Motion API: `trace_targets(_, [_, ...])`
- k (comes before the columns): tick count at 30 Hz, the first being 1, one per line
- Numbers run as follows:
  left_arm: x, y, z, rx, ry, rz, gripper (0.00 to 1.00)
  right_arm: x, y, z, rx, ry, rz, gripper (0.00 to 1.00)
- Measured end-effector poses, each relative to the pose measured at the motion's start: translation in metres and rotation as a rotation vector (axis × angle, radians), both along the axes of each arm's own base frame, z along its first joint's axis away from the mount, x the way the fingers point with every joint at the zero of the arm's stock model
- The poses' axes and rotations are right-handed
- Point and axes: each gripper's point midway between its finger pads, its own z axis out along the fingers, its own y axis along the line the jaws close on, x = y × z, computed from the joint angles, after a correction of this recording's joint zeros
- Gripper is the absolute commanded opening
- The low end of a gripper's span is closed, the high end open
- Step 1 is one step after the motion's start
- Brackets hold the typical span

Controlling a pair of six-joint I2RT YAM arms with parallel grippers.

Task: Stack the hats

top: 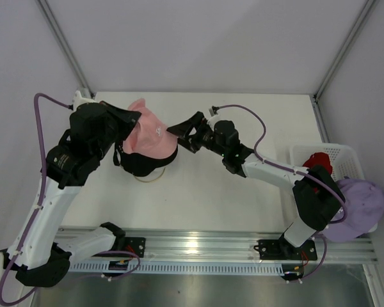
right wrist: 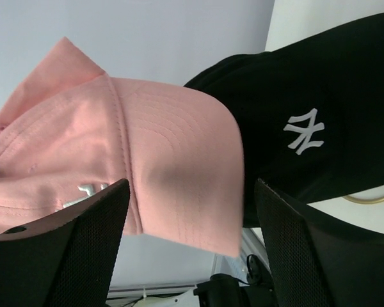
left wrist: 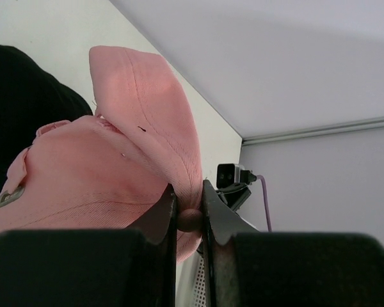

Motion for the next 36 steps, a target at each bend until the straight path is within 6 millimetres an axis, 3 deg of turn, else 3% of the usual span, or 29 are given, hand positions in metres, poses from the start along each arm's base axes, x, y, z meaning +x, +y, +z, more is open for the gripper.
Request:
trace_targets(4, [0.0, -0.003, -0.008, -0.008, 0.02, -0.009, 0.01, -0.005, 0.01, 0.001, 0.029, -0.002, 0.024, 0.7])
trace_targets(7, [0.0, -0.004, -0.007, -0.012, 0.015, -0.009, 0.01, -0.007, 0.013, -0.005, 0.03, 0.006, 0.038, 0.46])
trace_targets(8, [0.0, -0.004, -0.006, -0.014, 0.011, -0.009, 0.01, -0.007, 0.013, -0.006, 0.031, 0.01, 0.041, 0.26])
trace_targets(11, [-0.002, 0.0, -0.01, 0.009, 0.025, -0.006, 0.01, -0.006, 0.013, 0.001, 0.054, 0.0, 0.046, 0.0])
trace_targets(18, [-0.006, 0.009, -0.036, 0.205, 0.119, -0.039, 0.01, 0.011, -0.004, 0.041, 0.059, -0.086, 0.031, 0.0])
trace_targets(25, [-0.007, 0.014, -0.056, 0.364, 0.175, -0.092, 0.01, 0.042, -0.028, 0.04, -0.033, -0.121, 0.076, 0.0])
trace_targets(30, [-0.012, 0.019, -0.06, 0.402, 0.191, -0.1, 0.01, 0.06, -0.029, 0.014, -0.061, -0.079, 0.168, 0.0])
trace_targets(36, [-0.02, 0.025, -0.08, 0.453, 0.249, -0.106, 0.01, 0.057, -0.023, -0.026, -0.114, 0.022, 0.258, 0.0])
